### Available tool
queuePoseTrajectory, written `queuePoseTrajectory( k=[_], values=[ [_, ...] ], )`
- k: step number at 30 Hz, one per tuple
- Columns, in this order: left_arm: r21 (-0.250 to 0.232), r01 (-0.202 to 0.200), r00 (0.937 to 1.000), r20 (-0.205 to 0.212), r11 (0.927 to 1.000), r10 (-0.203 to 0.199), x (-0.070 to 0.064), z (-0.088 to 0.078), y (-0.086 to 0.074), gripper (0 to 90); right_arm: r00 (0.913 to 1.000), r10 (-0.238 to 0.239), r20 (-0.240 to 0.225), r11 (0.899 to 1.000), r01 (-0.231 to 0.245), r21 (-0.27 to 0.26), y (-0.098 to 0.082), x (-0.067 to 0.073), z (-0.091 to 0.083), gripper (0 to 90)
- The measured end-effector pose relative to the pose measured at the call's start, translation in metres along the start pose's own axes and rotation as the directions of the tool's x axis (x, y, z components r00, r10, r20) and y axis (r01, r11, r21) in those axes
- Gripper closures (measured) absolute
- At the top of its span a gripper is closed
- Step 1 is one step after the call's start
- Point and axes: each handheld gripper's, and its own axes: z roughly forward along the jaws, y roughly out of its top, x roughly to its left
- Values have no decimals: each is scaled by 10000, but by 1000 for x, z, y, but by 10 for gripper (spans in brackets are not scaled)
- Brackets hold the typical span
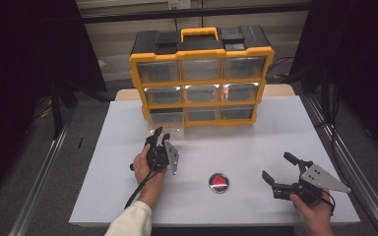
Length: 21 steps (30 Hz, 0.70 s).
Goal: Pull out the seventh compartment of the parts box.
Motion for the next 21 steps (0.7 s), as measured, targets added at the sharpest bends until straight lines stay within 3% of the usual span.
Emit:
queuePoseTrajectory(
  k=[3, 7, 10, 14, 16, 18, 19, 20, 21],
  values=[
    [14, 129, 9999, 65, 9999, -129, 2, 0, 0, 596, 10000, 25, -8, 10000, -25, 5, 0, 0, 0, 48],
    [-28, 803, 9967, 149, 9968, -802, 3, 0, -1, 571, 10000, 24, -21, 10000, -24, -20, 0, 0, 0, 49],
    [-57, 1389, 9901, 221, 9903, -1387, 4, -1, -2, 535, 10000, 29, -25, 10000, -29, -23, 0, 0, 0, 49],
    [36, 2233, 9744, 250, 9748, -2233, 7, -1, -3, 450, 10000, 5, -5, 10000, -5, -10, 0, 0, 0, 49],
    [79, 2671, 9634, 234, 9636, -2672, 8, -1, -3, 433, 10000, 3, -11, 10000, -3, -16, 0, 0, 0, 49],
    [116, 3128, 9493, 303, 9497, -3130, 9, -2, -3, 403, 10000, 15, -14, 10000, -15, 2, 0, 0, -1, 48],
    [107, 3474, 9372, 311, 9377, -3475, 8, -2, -3, 375, 10000, 12, -15, 10000, -12, 0, 0, 0, -1, 49],
    [57, 3585, 9329, 344, 9335, -3585, 9, -2, -3, 351, 10000, 14, -16, 10000, -14, 2, 0, 0, 0, 48],
    [-43, 3850, 9224, 367, 9229, -3846, 10, -3, -3, 337, 10000, 19, -16, 10000, -19, 2, 0, 0, 0, 49]
  ],
)
